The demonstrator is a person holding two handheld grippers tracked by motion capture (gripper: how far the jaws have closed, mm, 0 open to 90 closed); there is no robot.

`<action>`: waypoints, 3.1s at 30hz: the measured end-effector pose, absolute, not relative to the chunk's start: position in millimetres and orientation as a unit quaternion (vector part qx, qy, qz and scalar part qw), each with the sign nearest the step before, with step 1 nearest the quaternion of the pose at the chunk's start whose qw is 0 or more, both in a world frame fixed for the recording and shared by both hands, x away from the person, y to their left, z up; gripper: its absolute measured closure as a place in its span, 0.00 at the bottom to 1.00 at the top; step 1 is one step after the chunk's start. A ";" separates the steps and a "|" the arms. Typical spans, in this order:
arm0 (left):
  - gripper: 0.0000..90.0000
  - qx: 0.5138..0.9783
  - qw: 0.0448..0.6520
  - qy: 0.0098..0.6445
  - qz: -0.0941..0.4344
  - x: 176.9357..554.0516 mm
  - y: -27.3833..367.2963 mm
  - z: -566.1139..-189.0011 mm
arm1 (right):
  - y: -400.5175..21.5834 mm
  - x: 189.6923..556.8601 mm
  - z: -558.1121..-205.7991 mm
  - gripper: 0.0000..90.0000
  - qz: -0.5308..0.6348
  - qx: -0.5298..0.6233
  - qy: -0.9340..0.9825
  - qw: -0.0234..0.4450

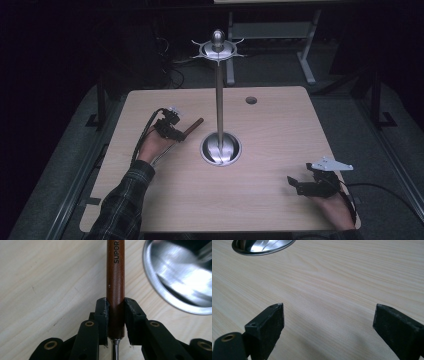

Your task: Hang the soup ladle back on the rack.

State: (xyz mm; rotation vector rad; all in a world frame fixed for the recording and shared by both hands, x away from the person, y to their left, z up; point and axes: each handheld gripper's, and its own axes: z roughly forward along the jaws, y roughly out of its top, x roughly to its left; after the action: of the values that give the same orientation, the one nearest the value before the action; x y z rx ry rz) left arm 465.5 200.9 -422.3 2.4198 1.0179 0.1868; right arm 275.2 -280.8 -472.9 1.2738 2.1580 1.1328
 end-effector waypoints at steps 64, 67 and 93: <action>0.82 0.804 0.507 0.301 0.082 384.3 240.2 -312.1 | -279.2 274.7 -472.9 0.11 0.404 0.458 0.767 0.195; 0.82 0.802 0.513 0.296 0.080 383.7 237.2 -307.4 | -279.1 274.8 -472.9 0.11 0.404 0.458 0.768 0.195; 0.82 0.804 0.538 0.232 0.098 383.0 210.6 -240.3 | -279.2 275.0 -473.1 0.11 0.404 0.457 0.768 0.195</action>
State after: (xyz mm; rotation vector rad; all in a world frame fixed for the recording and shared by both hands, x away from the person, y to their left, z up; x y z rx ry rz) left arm 383.0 210.6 -240.3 1.9137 0.5520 0.2339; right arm 275.0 -279.2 -473.1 1.2822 2.1522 1.1324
